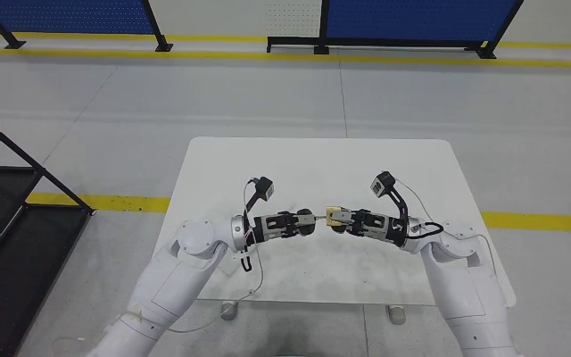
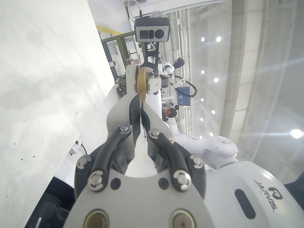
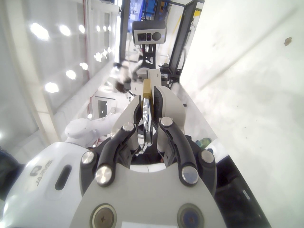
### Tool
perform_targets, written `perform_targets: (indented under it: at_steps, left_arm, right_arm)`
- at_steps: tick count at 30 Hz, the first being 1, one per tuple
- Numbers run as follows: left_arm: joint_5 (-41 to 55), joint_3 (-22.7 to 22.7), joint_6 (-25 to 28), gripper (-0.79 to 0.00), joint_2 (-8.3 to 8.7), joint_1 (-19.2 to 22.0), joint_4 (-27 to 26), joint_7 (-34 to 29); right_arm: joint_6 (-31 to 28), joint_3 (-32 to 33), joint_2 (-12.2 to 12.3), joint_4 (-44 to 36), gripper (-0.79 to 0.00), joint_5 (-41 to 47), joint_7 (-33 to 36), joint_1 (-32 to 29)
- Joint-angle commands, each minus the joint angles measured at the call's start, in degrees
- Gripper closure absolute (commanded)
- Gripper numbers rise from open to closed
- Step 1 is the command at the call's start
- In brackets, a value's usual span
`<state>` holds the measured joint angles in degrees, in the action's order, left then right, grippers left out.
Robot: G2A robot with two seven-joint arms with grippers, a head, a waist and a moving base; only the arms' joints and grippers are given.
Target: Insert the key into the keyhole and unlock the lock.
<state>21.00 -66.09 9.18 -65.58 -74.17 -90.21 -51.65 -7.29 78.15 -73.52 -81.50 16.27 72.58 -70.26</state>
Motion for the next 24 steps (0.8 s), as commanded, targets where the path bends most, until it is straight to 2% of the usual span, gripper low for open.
perform_targets:
  at_steps: [1, 11, 18, 24]
  left_arm:
    - [0.2, 0.1, 0.2, 0.0, -0.02, 0.1, 0.1, 0.1]
    - [0.4, -0.1, 0.0, 0.0, 0.1, 0.4, 0.3, 0.1]
    - [0.8, -2.4, -0.1, 0.0, 0.68, -1.4, -0.8, -0.4]
    - [0.8, -2.6, -0.2, 0.0, 0.83, -1.9, -1.5, -0.5]
  right_arm:
    - [0.0, 0.0, 0.0, 0.0, 0.0, 0.0, 0.0, 0.0]
    - [0.0, 0.0, 0.0, 0.0, 0.0, 0.0, 0.0, 0.0]
    - [0.0, 0.0, 0.0, 0.0, 0.0, 0.0, 0.0, 0.0]
    - [0.0, 0.0, 0.0, 0.0, 0.0, 0.0, 0.0, 0.0]
